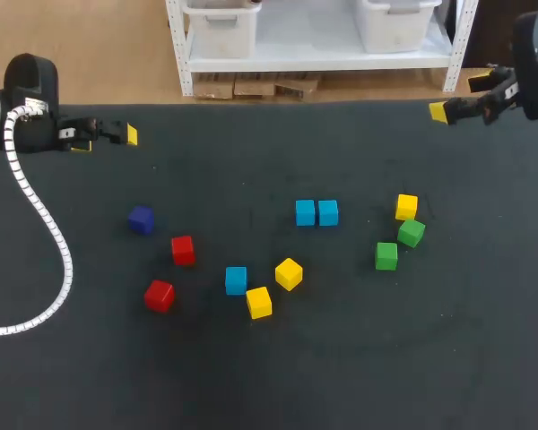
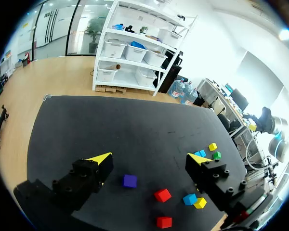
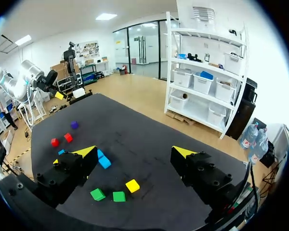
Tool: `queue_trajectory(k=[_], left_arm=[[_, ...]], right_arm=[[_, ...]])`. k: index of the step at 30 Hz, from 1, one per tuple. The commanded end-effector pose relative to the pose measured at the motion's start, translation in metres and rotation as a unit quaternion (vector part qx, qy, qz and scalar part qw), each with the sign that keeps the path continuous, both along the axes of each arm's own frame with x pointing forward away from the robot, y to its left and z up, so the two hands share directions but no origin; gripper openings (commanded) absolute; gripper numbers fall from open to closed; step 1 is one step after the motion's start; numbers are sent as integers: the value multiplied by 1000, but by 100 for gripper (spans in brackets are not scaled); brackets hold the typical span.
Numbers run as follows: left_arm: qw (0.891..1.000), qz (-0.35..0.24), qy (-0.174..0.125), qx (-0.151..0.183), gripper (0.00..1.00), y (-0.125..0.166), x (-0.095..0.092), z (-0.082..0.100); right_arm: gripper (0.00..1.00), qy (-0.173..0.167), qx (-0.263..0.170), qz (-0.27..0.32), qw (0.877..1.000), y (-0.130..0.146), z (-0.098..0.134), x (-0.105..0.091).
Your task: Place the blue cubes, place green cubes on the blue cubes, place the yellow cubes on the green cubes, then place the red cubes on the yellow cubes, and place purple cube on the red cubes.
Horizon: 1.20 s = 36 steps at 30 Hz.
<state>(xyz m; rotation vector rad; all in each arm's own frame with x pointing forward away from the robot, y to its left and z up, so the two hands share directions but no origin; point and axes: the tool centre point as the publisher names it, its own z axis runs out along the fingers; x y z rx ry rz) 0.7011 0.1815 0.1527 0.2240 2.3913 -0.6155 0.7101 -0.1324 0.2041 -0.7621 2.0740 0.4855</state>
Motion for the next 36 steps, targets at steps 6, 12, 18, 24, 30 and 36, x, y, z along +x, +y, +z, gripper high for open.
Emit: queue_trajectory(k=[6, 12, 18, 24, 30, 36], left_arm=[[1000, -3, -4, -5, 100, 2, -1, -2], [1000, -3, -4, -5, 100, 2, -1, -2], [1000, -3, -4, -5, 100, 2, -1, -2], [991, -79, -25, 107, 100, -1, -15, 39], [952, -208, 33, 221, 100, -45, -45, 48], [871, -340, 39, 352, 100, -96, -80, 43]], right_arm=[[100, -1, 0, 0, 1000, 0, -1, 1], [100, -1, 0, 0, 1000, 0, -1, 1], [100, -1, 0, 0, 1000, 0, -1, 1], [100, -1, 0, 0, 1000, 0, -1, 1], [100, -1, 0, 0, 1000, 0, -1, 1], [100, -1, 0, 0, 1000, 0, -1, 1]])
